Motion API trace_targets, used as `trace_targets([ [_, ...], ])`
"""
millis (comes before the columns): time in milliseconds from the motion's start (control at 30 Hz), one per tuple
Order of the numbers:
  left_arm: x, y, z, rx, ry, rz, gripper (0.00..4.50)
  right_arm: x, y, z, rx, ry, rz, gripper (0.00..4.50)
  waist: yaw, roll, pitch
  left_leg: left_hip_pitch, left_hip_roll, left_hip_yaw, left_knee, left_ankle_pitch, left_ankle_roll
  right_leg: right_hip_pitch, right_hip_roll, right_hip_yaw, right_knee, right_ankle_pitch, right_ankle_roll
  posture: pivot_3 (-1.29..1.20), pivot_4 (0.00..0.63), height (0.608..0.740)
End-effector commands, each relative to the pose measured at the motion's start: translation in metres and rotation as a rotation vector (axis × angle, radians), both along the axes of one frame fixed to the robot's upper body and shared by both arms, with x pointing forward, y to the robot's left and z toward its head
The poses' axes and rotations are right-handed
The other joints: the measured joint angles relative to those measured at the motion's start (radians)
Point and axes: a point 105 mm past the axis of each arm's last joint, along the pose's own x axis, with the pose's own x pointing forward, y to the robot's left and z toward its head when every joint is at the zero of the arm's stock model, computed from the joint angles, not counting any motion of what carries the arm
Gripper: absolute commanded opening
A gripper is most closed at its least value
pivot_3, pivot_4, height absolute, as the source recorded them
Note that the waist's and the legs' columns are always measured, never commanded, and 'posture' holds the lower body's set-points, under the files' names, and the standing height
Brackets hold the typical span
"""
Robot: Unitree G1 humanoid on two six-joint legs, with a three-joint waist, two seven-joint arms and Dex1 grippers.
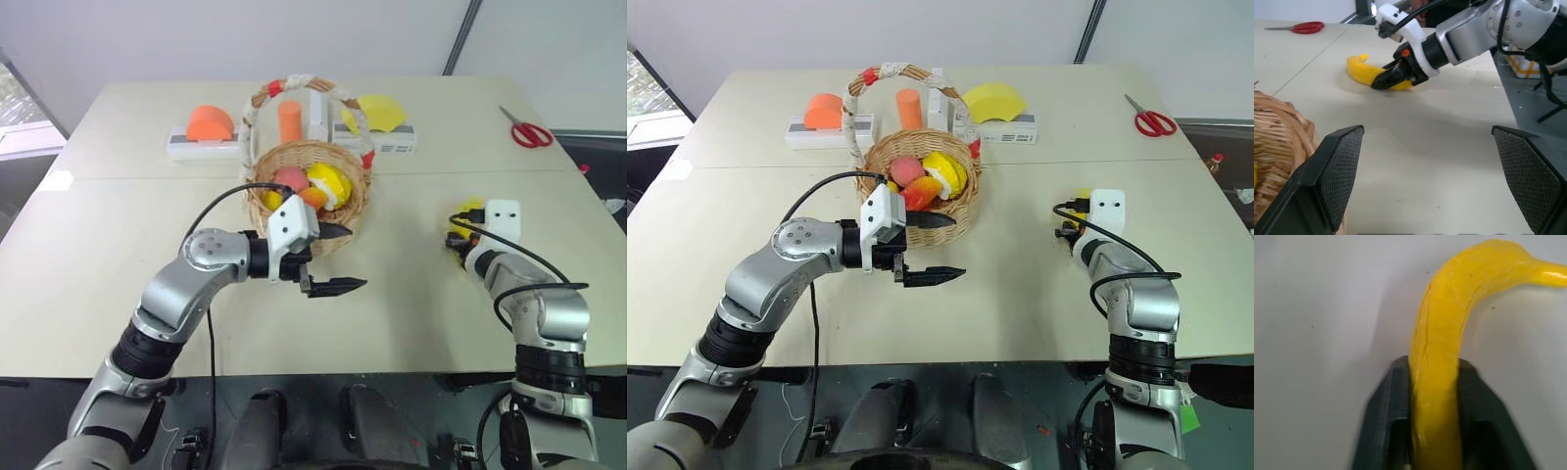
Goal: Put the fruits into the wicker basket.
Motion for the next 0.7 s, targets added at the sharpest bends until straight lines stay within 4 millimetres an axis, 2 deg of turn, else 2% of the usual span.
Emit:
trace_targets([
  [33,0.000,0.014,0.023,-0.109,-0.027,0.034,4.50,-0.002,0.003,0.040,-0.192,-0.127,0.101,0.35,0.000,0.001,0.001,0.000,0.000,0.000,0.000,0.000,0.000,0.000,0.000,0.000,0.000,0.000,0.000,0.00,0.150,0.740],
  [67,0.000,0.018,0.026,-0.127,-0.024,0.044,4.50,-0.004,0.005,0.045,-0.245,-0.138,0.136,0.35,0.000,0.001,0.001,0.000,0.000,0.000,0.000,0.000,0.000,-0.001,0.000,0.000,0.000,0.000,0.000,0.00,0.150,0.740],
  [133,0.008,0.040,0.031,-0.144,-0.013,0.127,4.50,-0.015,0.020,0.063,-0.393,-0.197,0.315,0.35,0.001,0.001,0.001,-0.001,0.000,0.000,0.000,0.000,0.000,-0.001,0.000,0.000,0.000,0.000,0.000,0.00,0.150,0.740],
  [200,0.012,0.055,0.032,-0.147,-0.008,0.178,4.50,-0.027,0.035,0.071,-0.428,-0.220,0.457,0.35,-0.002,0.001,0.001,-0.001,0.000,0.000,0.000,-0.001,0.001,-0.001,0.000,0.000,0.000,-0.001,0.001,0.00,0.150,0.740],
  [233,0.013,0.059,0.033,-0.147,-0.006,0.189,4.50,-0.031,0.039,0.073,-0.419,-0.225,0.500,0.35,-0.003,0.001,0.001,0.000,0.000,-0.001,0.000,-0.001,0.002,0.000,0.000,0.000,0.000,-0.001,0.001,0.00,0.150,0.740],
  [333,0.020,0.091,0.026,-0.102,0.001,0.288,4.50,-0.069,0.087,0.092,-0.281,-0.271,0.850,0.35,-0.003,0.001,0.001,0.001,0.001,-0.001,0.001,-0.001,0.002,0.000,0.001,0.000,0.000,-0.001,0.001,0.00,0.150,0.740],
  [500,0.022,0.111,0.026,-0.091,-0.017,0.364,4.50,-0.106,0.145,0.103,-0.118,-0.296,1.209,0.35,0.004,0.000,0.001,0.000,0.001,-0.002,0.002,-0.001,0.002,0.002,0.000,0.000,-0.001,-0.001,0.001,0.00,0.150,0.740],
  [600,0.022,0.114,0.028,-0.099,-0.028,0.390,4.50,-0.098,0.170,0.111,-0.070,-0.320,1.244,0.35,0.000,0.000,0.001,0.001,0.001,-0.002,0.002,-0.001,0.002,0.002,-0.002,0.000,-0.001,-0.001,0.001,0.00,0.150,0.740],
  [667,0.019,0.113,0.029,-0.107,-0.035,0.397,4.50,-0.083,0.185,0.114,-0.092,-0.333,1.221,0.35,-0.001,0.000,0.001,0.001,0.001,-0.002,0.002,-0.001,0.002,0.001,-0.002,0.000,-0.001,-0.001,0.001,0.00,0.150,0.740],
  [700,0.017,0.113,0.029,-0.112,-0.037,0.401,4.50,-0.069,0.192,0.117,-0.087,-0.342,1.176,0.35,0.000,0.000,0.001,0.000,0.002,-0.002,0.002,-0.001,0.002,0.001,-0.002,0.000,-0.001,-0.001,0.001,0.00,0.150,0.740],
])
